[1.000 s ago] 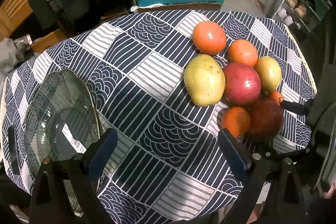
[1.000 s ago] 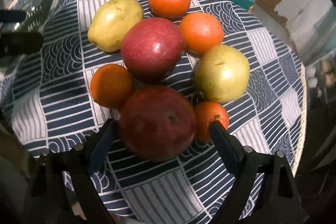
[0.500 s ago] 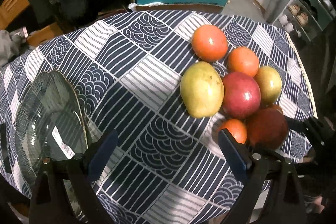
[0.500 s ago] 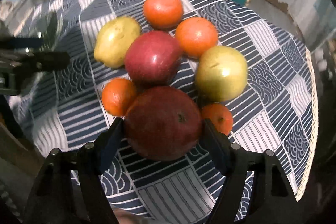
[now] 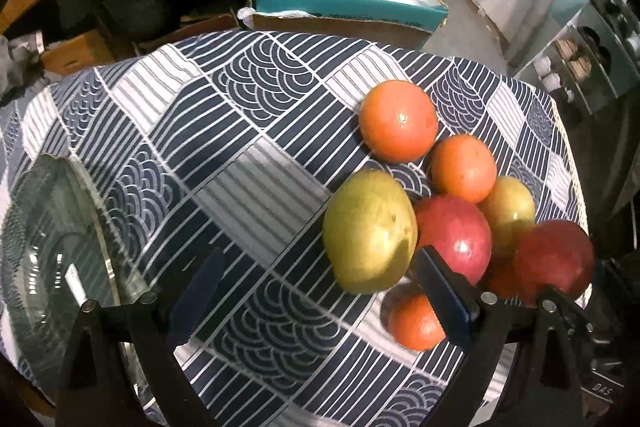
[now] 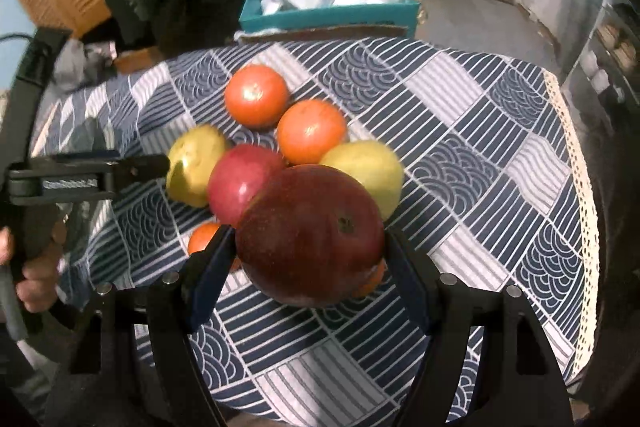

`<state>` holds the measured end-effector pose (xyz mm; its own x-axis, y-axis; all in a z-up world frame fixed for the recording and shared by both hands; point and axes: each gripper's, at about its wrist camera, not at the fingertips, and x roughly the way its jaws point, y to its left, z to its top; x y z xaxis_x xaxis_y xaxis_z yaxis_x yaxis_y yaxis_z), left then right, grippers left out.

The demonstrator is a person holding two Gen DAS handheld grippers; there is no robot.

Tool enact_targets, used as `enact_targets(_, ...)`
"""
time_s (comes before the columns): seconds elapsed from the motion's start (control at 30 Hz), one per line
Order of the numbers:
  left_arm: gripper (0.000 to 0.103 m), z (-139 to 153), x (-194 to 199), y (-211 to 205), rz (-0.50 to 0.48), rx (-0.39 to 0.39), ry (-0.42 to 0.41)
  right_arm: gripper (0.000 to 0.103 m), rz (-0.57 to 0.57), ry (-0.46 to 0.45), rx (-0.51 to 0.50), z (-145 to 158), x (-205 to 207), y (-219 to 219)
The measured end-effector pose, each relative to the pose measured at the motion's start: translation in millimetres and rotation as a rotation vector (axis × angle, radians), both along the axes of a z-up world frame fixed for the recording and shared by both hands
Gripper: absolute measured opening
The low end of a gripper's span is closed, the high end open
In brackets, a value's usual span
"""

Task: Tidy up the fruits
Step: 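Grasp the large red fruit with the right tool while the left tool grasps the yellow-green pear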

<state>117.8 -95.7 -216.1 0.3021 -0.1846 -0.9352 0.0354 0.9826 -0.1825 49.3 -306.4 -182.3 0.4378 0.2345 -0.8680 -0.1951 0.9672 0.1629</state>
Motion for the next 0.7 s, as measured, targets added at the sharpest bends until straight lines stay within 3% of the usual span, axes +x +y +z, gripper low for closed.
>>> enact_targets(0.37, 0.097, -20.8, 16.2, -3.6, 0.022, -0.076, 0.049, 0.075, -0.075, -0.033, 0.018, 5.3, 16.0, -24.6)
enact_targets(0.7, 0.082, -36.6, 20.7, -8.7, 0.030, -0.192, 0.103, 0.075, -0.090, -0.030, 0.036, 4.2, 22.2, -30.5)
